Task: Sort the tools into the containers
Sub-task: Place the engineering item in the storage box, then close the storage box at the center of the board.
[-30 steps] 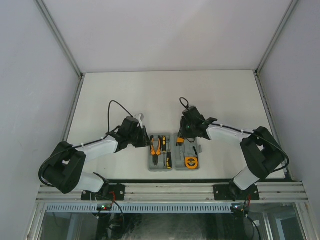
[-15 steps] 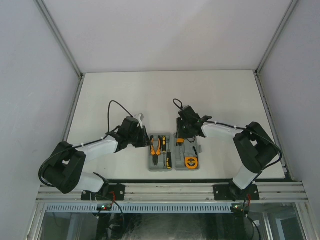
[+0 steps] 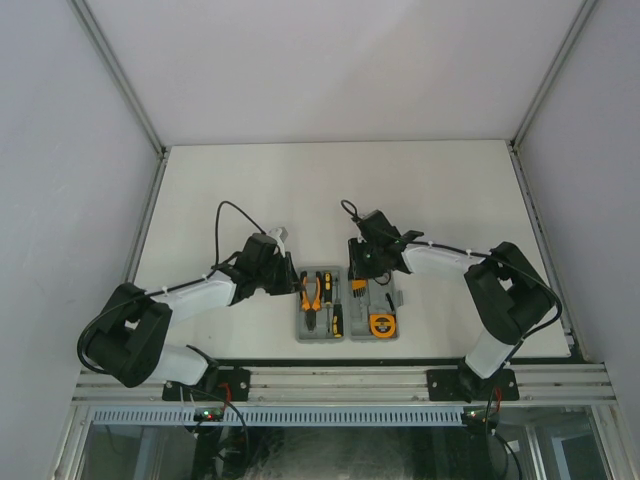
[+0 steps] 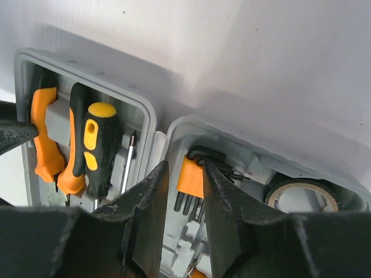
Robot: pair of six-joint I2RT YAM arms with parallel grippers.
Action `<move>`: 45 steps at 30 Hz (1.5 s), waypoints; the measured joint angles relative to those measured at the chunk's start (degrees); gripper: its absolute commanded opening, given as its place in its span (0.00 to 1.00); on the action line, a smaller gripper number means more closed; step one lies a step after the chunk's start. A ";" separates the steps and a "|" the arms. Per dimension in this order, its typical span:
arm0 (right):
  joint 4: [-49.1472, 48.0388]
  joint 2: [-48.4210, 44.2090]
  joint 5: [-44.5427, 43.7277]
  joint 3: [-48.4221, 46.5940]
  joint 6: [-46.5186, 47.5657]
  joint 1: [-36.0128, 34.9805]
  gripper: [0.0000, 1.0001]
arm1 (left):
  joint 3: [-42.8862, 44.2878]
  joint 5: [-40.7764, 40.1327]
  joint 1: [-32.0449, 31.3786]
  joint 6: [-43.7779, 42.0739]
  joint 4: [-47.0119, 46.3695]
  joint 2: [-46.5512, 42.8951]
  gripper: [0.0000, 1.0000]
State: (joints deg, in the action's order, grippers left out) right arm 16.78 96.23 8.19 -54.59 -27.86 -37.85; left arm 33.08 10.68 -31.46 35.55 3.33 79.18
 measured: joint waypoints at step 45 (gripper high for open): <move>6.01 -32.48 -9.33 23.47 -9.11 5.64 0.38 | -1.27 0.63 2.40 1.40 0.42 -1.62 0.21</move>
State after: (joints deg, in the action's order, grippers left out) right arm 22.79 63.75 -1.15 -31.11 -36.97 -32.21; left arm 31.81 11.31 -29.06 36.95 3.75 77.56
